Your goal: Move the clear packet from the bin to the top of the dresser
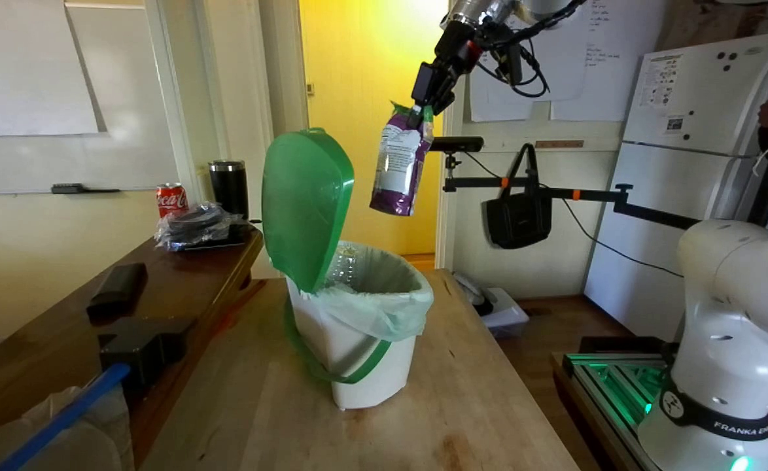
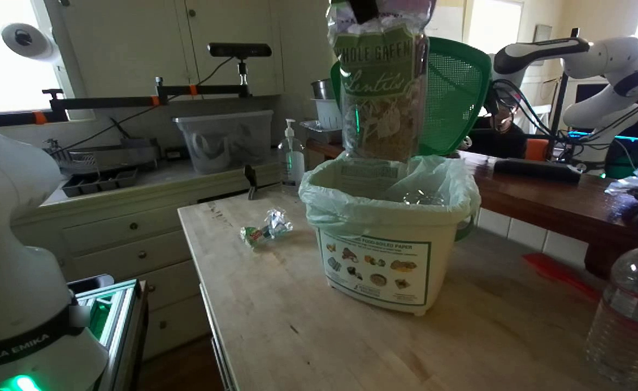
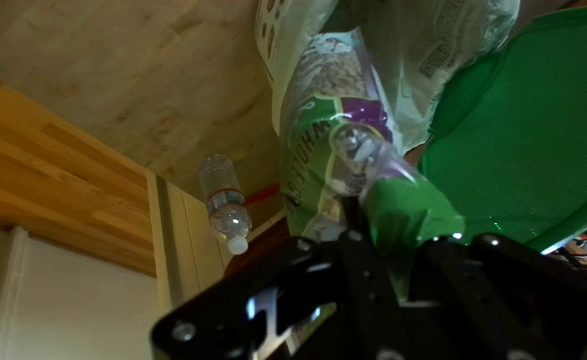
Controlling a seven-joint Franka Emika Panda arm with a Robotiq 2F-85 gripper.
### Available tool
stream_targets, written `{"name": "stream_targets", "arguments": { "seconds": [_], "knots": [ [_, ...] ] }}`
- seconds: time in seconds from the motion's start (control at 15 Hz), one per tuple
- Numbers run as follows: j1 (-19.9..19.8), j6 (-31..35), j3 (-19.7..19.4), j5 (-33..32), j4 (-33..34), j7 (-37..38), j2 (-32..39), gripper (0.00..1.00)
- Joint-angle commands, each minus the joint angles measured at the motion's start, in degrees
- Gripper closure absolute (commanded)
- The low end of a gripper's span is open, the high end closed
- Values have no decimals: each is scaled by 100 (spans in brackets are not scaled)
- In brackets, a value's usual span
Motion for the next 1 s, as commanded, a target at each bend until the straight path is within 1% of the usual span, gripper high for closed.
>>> {"name": "stream_targets", "arguments": {
  "seconds": [0.0, 0.2, 0.47, 0.73, 0.93],
  "knots": [
    [-134, -321, -288, 358, 218, 133, 328, 98],
    [-311, -421, -511, 506, 177, 242, 574, 98],
    [-558, -164, -657, 569, 126, 428, 1082, 98],
    [-665, -7, -690, 683, 79, 370, 1561, 98],
    [-689, 207, -596, 679, 56, 424, 1892, 98]
  ]
}}
